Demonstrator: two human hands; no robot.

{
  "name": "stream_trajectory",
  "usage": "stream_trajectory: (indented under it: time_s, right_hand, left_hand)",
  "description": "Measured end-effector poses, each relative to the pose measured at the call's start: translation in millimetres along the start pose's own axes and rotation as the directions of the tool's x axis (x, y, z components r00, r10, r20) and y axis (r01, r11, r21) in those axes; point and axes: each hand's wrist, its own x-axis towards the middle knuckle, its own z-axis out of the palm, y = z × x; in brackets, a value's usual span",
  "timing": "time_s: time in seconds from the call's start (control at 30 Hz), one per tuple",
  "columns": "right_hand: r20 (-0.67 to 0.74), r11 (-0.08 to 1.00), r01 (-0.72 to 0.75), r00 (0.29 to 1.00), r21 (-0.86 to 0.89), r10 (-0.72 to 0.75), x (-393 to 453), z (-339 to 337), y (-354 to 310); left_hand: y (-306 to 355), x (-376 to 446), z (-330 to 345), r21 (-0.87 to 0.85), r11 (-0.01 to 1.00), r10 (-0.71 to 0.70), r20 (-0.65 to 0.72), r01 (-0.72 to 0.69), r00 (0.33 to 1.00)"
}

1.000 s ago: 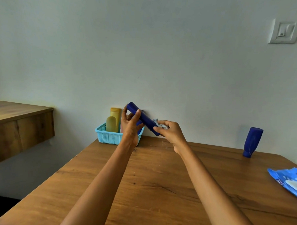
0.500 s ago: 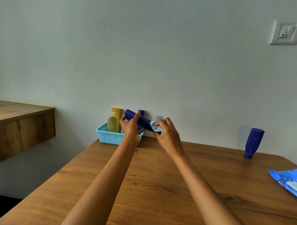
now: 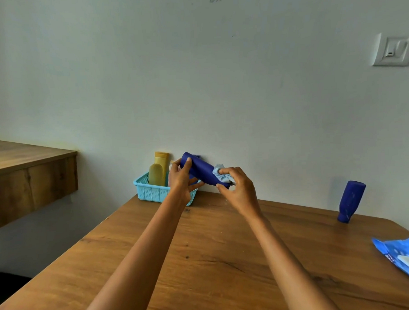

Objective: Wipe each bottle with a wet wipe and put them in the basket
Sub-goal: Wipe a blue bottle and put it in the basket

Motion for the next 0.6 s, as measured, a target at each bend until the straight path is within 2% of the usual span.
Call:
stream_trajectory:
  time_s: [0.1,0.23,0.47,0.6]
  right_hand:
    - [0.032,1.0,0.023,0.999,-0.018,-0.022,3.7,-2.8,-1.6]
    - [0.051,1.0,0.018,0.999,-0.012,-0.018,6.4,-2.7,-4.7]
    - [0.006,0.999,-0.011,1.0,0.039,0.011,14.0,-4.5,-8.0]
    - [0.057,1.0,0.005,0.998,0.006,-0.005,16.7,-5.2,-7.6]
  left_hand:
    - [2.3,-2.1,0.4,-0.001,1.0,0.006,0.032,-0.005,0.999]
    - [-4.5,-5.8,6.8,0.118,0.992,0.023,0.116,-0.037,0.993]
    - [-14.9,-11.0,16.2,0.164,0.986,-0.082,0.302,0.033,0.95]
    - [-15.5,-10.7,18.6,0.16,0.984,-0.119,0.286,0.075,0.951]
